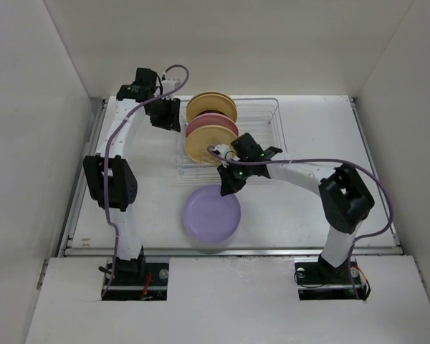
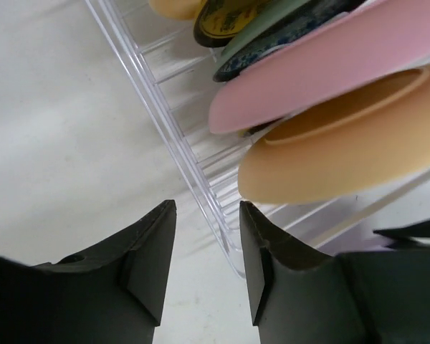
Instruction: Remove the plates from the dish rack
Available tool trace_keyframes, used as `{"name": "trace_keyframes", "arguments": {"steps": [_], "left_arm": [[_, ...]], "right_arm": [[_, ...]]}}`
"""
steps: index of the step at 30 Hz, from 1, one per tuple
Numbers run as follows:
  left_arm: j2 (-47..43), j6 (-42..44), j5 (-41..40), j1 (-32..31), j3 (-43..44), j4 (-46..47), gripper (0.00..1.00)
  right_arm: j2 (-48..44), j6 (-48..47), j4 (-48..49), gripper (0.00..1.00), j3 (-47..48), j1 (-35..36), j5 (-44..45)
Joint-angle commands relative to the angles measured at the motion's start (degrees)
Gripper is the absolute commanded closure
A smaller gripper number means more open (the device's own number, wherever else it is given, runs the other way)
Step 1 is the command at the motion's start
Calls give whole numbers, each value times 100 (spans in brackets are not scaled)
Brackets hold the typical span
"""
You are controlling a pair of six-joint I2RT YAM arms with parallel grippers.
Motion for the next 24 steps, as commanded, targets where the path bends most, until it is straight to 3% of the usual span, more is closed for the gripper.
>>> {"name": "trace_keyframes", "arguments": {"steps": [1,3,4,8,11,15,19,24], "left_arm": [[-757,438,90,-86,-195,191,62],[-985,614,230,-87,-379,244,59],[-1047,797,397,-87,-441,244,56],[-1100,1167,529,-297,-556,244,46],[-969,1721,653,-552,-380,-168,42],[-908,1986,-143,-991,-389,15,40],[-740,2038,-717,-1238,-389,234,40],[-530,1827,-1034,-1291,-389,507,48]], "right_arm": [[33,276,302,95,257,127,566],[33,276,538,85,21,189,646],[-19,337,618,71,-59,189,646],[-151,391,829,54,-226,189,821],[-213,330,417,50,89,189,962],[-765,452,232,39,441,189,1076],[-1232,724,30,36,906,-30,1760],[-1504,900,-207,35,1294,-356,2183]]}}
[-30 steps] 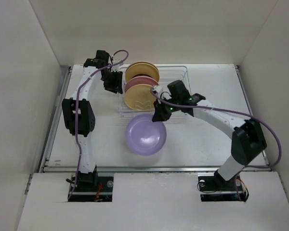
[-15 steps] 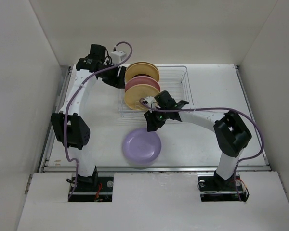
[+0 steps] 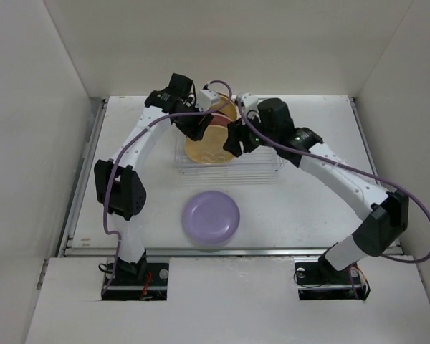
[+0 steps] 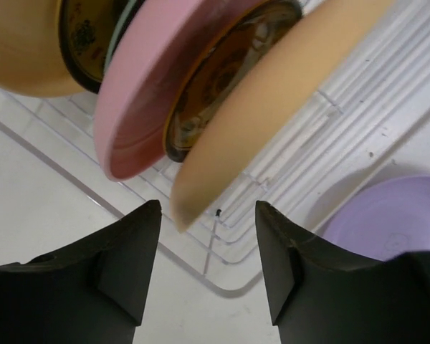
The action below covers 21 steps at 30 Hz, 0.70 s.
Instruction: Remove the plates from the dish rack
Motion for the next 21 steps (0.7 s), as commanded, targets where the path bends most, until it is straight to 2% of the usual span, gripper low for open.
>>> {"name": "trace_keyframes", "arguments": {"steps": [1,5,6,7,8,11,17,21], "left_arm": [[81,-21,-488,69,44,247,49],[317,-22,-488,69,97,247,56],[318,-22,-488,69,149,247,59],[370,-74,-488,69,150,247,64],[371,-75,-488,69,150,247,79],[371,-136,-488,69,202,247,98],[-103,-136,-419,69,254,195,100],[-349,-136,-173,121,360,195,100]], "right_arm": [[-245,214,-184,35,208,-266,501],[-351,380,-184,35,155,-399,1070],[-352,538,-184,35,103,-564,1638],[-404,713,-184,32,102,-644,1931],[-404,1028,-184,31,24,-749,2151],[-404,1522,-236,29,-99,-1198,2689],[-98,1699,-236,29,-161,-1796,3173],[333,1752,-88,29,-48,-2130,3025]]}}
